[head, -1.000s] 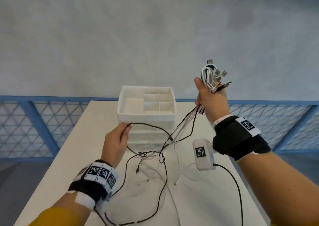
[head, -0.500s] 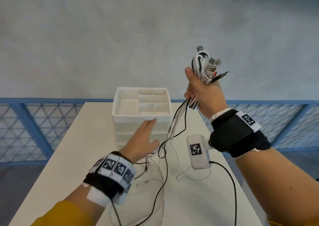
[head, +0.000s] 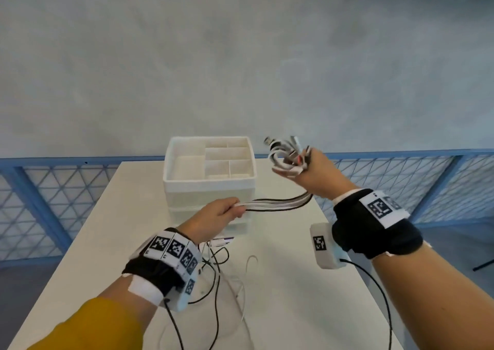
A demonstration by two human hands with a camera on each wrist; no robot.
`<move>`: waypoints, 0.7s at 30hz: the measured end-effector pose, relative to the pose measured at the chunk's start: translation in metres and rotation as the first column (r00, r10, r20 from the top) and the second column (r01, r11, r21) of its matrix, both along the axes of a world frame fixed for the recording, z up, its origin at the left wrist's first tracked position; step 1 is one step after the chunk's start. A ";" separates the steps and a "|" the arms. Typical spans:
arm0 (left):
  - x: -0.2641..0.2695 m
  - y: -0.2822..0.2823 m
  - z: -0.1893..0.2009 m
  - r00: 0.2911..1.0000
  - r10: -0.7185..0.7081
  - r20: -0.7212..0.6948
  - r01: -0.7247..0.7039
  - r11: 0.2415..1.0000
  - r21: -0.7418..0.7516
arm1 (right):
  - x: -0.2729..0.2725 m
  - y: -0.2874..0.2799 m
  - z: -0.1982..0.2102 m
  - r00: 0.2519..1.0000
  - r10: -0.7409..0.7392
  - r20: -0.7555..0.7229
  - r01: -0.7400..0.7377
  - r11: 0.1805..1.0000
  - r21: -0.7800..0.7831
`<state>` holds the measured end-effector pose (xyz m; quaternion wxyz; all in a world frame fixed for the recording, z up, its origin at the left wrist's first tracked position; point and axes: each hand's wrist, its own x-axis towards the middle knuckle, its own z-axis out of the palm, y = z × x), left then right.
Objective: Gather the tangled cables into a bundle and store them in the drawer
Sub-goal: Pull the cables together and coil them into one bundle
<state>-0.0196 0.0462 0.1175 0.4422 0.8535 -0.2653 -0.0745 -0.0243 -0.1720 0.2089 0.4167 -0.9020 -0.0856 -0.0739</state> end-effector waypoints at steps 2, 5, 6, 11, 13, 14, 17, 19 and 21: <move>-0.002 -0.004 0.008 0.999 0.026 0.039 -0.024 0.999 -0.036 | -0.002 0.008 -0.009 0.999 0.028 -0.036 -0.030 0.998 -0.063; -0.001 -0.006 0.022 0.997 0.044 0.068 -0.038 0.996 -0.081 | -0.010 0.023 -0.021 0.973 0.190 -0.132 -0.189 0.982 0.024; -0.001 -0.007 0.027 0.997 0.037 0.073 -0.030 0.995 -0.100 | -0.015 0.029 -0.024 0.955 0.250 -0.159 -0.242 0.968 0.068; -0.006 -0.011 0.039 0.998 0.044 0.043 -0.035 0.980 -0.198 | -0.009 0.044 -0.047 0.977 0.189 -0.099 -0.165 0.963 0.214; -0.009 -0.006 0.039 1.000 0.010 -0.020 -0.015 0.972 -0.235 | -0.005 0.045 -0.047 0.979 0.180 -0.101 -0.162 0.973 0.165; -0.010 -0.002 0.037 0.998 -0.012 -0.056 -0.003 0.969 -0.249 | -0.006 0.043 -0.044 0.978 0.180 -0.109 -0.162 0.974 0.156; -0.010 0.017 0.025 0.992 0.011 -0.127 -0.042 0.969 -0.242 | -0.007 0.031 -0.035 0.972 0.179 -0.155 -0.120 0.936 0.330; -0.011 0.024 0.016 0.987 0.068 -0.143 -0.103 0.963 -0.248 | -0.011 0.031 -0.031 0.974 0.158 -0.160 -0.059 0.865 0.499; -0.012 0.021 0.010 0.983 0.092 -0.158 -0.133 0.953 -0.273 | -0.011 0.039 -0.036 0.990 0.062 -0.129 0.017 0.846 0.534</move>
